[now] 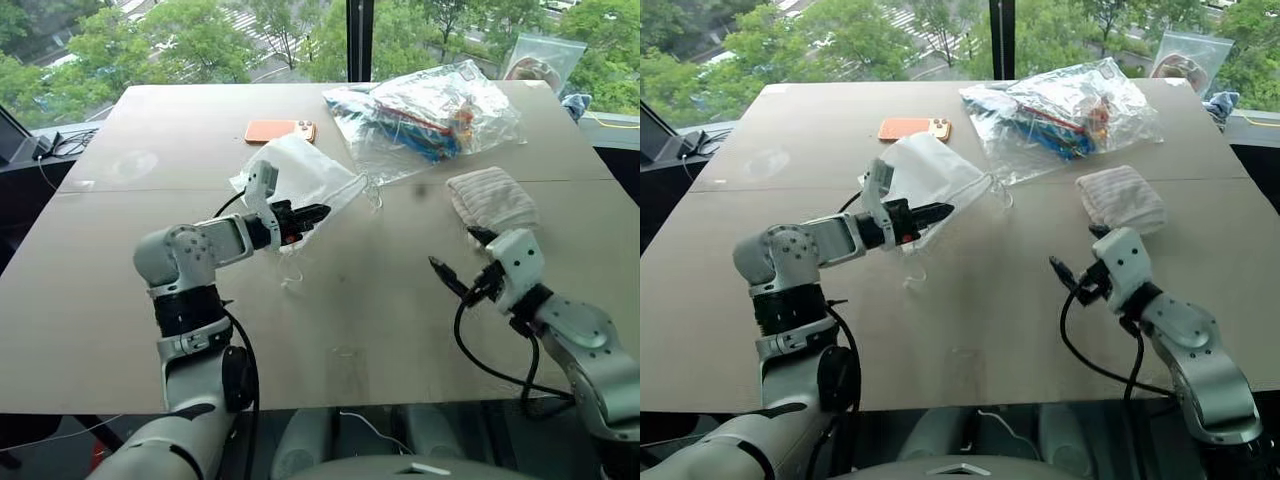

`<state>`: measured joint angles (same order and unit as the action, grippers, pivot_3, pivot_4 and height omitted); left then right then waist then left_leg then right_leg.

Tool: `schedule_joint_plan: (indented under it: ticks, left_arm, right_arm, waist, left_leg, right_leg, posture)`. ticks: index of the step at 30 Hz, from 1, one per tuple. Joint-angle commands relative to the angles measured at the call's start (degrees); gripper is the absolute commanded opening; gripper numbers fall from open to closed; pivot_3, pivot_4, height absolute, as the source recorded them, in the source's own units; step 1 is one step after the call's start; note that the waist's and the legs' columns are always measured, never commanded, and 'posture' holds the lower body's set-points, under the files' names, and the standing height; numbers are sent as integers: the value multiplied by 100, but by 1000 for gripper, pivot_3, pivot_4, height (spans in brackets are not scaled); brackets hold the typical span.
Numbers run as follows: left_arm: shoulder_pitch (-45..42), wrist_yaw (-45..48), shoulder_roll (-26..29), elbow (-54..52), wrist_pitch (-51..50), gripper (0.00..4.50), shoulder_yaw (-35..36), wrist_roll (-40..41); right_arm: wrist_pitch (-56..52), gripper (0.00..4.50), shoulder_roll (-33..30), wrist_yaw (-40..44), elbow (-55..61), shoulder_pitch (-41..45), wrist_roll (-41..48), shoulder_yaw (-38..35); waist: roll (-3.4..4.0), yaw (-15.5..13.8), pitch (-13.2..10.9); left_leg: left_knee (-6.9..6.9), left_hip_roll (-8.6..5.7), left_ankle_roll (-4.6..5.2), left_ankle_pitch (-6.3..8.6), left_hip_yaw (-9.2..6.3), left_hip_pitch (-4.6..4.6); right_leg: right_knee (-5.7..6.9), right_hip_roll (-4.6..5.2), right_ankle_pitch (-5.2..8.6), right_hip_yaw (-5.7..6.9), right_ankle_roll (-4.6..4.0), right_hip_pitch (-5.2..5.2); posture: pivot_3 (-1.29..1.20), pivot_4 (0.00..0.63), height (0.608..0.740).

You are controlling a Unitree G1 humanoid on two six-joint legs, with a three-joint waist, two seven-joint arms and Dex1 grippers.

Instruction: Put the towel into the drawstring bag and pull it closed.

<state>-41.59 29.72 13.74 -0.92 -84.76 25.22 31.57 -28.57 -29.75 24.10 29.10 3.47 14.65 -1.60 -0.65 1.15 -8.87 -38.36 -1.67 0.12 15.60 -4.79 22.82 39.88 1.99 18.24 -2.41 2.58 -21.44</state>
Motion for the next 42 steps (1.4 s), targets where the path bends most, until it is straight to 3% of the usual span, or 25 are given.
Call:
schedule_joint_plan:
  ticks: [1,6,11,19,25,28,33,42]
  left_arm:
    - [-81,-274,-221,-135,-367,26,379,219]
    - [-81,-619,-451,-139,-105,26,307,155]
    - [68,-798,-519,-277,75,26,209,197]
    - [412,-1032,-586,-672,112,26,285,357]
    - [569,-1150,-623,-836,120,26,300,448]
    - [582,-1173,-638,-867,155,26,250,481]
    - [594,-1192,-598,-850,197,26,223,536]
    - [688,-1223,-574,-785,372,26,120,609]
  right_arm:
    - [-54,4500,-295,96,-510,445,-188,-173]
    - [-100,4500,-540,-414,-1684,1415,-1065,62]
    - [-101,4500,-753,146,-2964,2436,-1225,325]
    - [-1248,4500,-139,106,-2812,3012,-917,252]
    - [-1024,4500,-231,-1069,-3501,3151,-2665,1337]
    - [-1022,4500,-131,-1252,-3966,3167,-3009,1582]
    - [-1500,4500,531,-1341,-3619,3238,-2514,848]
    - [-1737,4500,549,-724,-2752,2979,-1762,55]
  waist:
    - [0,-14,0]
    - [-1,-21,0]
    - [-1,0,-1]
    - [-1,52,-1]
    - [0,70,0]
    - [0,74,0]
    - [-15,96,10]
    - [-14,114,9]
  left_leg:
    - [0,0,0,0,-1,1]
    - [-3,-2,0,0,9,2]
    - [4,0,-1,0,18,5]
    - [6,2,-1,0,17,11]
    - [6,0,-1,0,16,12]
    - [6,-1,-1,0,17,13]
    - [4,-1,-1,0,17,9]
    - [9,-1,-1,0,18,10]
  right_leg:
    - [-1,0,0,1,0,0]
    - [-1,4,-1,-8,0,-3]
    - [1,3,-1,-14,-1,-13]
    - [-1,4,-1,-15,0,-17]
    - [0,7,-1,-14,0,-21]
    - [0,8,-1,-14,0,-23]
    - [0,7,-2,-15,0,-16]
    - [1,6,-2,-16,0,-21]
  posture:
    - [0,150,740]
    - [0,150,740]
    - [0,150,740]
    - [0,150,740]
    - [0,150,740]
    - [0,150,740]
    - [0,150,740]
    - [0,150,740]
